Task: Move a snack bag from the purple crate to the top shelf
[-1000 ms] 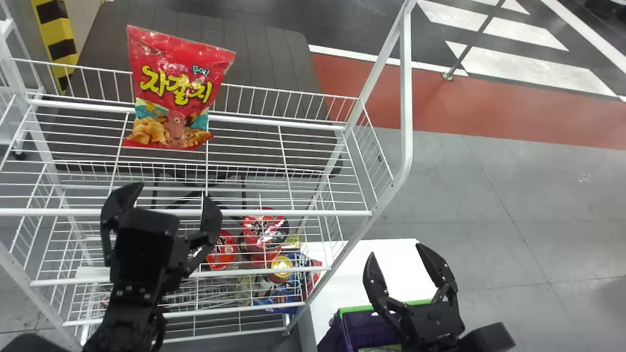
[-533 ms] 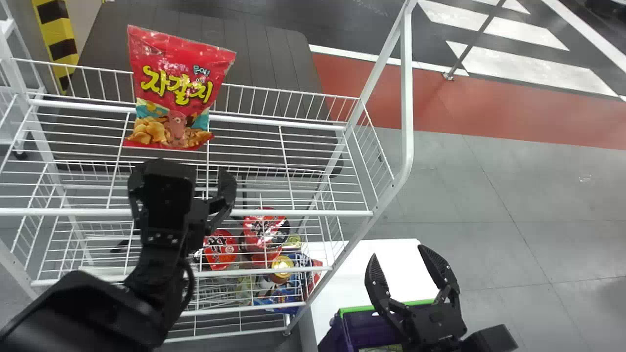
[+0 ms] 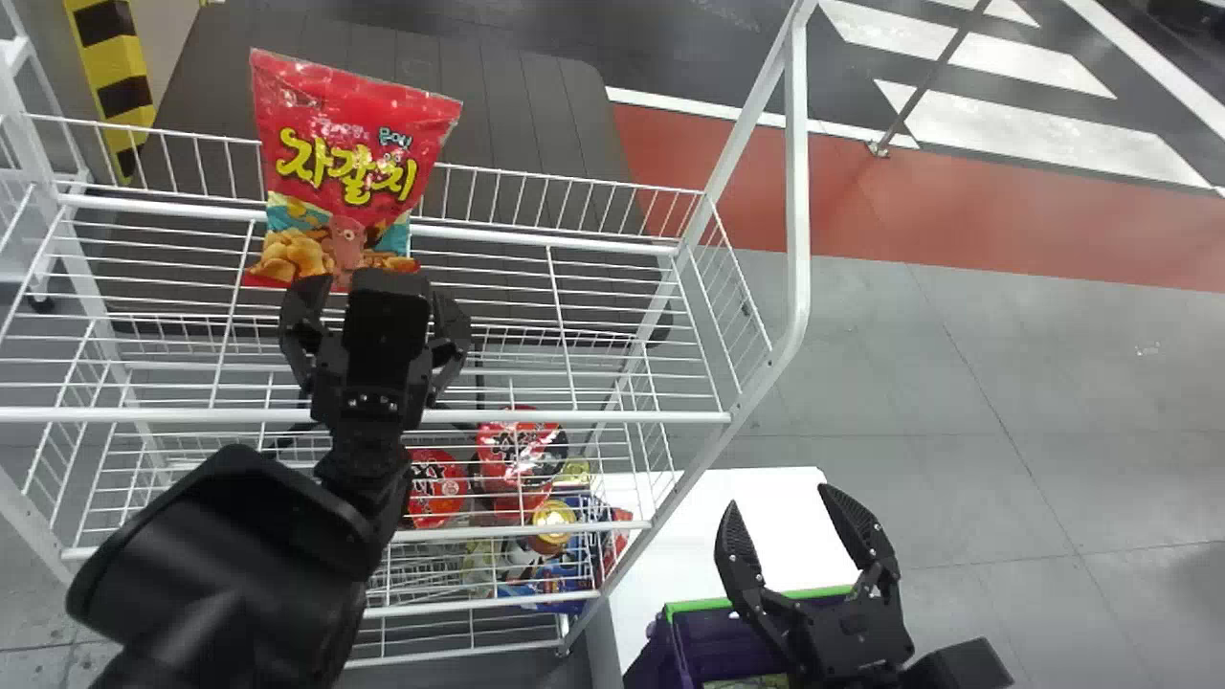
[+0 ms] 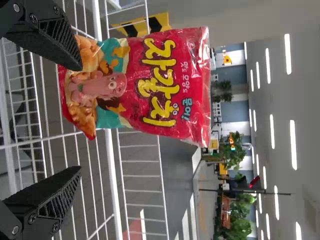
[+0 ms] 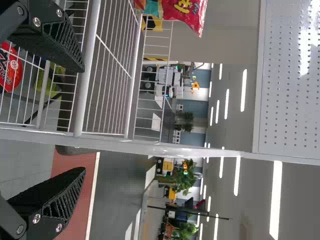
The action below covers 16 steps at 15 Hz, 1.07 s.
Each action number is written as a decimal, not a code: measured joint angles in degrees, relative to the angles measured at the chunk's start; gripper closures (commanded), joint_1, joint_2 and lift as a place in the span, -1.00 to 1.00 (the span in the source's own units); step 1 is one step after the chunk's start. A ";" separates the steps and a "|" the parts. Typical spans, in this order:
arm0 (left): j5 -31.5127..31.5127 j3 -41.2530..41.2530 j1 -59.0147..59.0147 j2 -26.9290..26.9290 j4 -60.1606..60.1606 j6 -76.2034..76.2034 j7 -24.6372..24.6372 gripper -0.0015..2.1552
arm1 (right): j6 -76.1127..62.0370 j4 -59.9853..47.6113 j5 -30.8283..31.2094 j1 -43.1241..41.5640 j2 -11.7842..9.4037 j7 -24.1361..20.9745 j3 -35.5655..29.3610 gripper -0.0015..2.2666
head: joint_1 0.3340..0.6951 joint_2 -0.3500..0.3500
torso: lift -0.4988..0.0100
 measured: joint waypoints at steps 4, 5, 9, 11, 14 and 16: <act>2.36 0.54 -4.43 -0.01 5.42 -2.43 0.05 -0.88 | 0.03 0.08 0.00 -0.02 0.00 0.00 -0.16 -0.89 | 1.00 -1.00 | 0.96; 2.72 0.63 -5.39 -0.01 6.90 -3.16 0.03 -0.87 | 0.12 0.08 0.00 -0.07 0.00 0.00 -0.16 -0.89 | 1.00 -1.00 | 0.96; 5.06 0.60 -9.67 -0.01 13.14 -5.50 -0.23 -0.85 | 0.55 0.43 0.00 -0.45 0.00 0.00 -0.32 -0.89 | 1.00 -1.00 | 0.96; 5.85 0.60 -10.70 0.00 14.88 -5.85 -0.68 -0.85 | 0.69 0.70 -0.03 -0.64 0.00 0.00 -0.53 -0.89 | 1.00 -0.99 | 0.96; 7.10 0.44 -11.00 0.00 15.65 -5.88 -0.37 -0.80 | 0.97 0.82 -0.31 -0.90 0.00 0.01 -0.68 -0.89 | 1.00 -0.99 | 0.96; 7.32 0.32 -11.02 0.00 15.69 -5.75 -0.91 -0.80 | 1.06 0.95 -0.54 -1.10 0.00 0.21 -0.69 -0.89 | 1.00 -1.00 | 0.96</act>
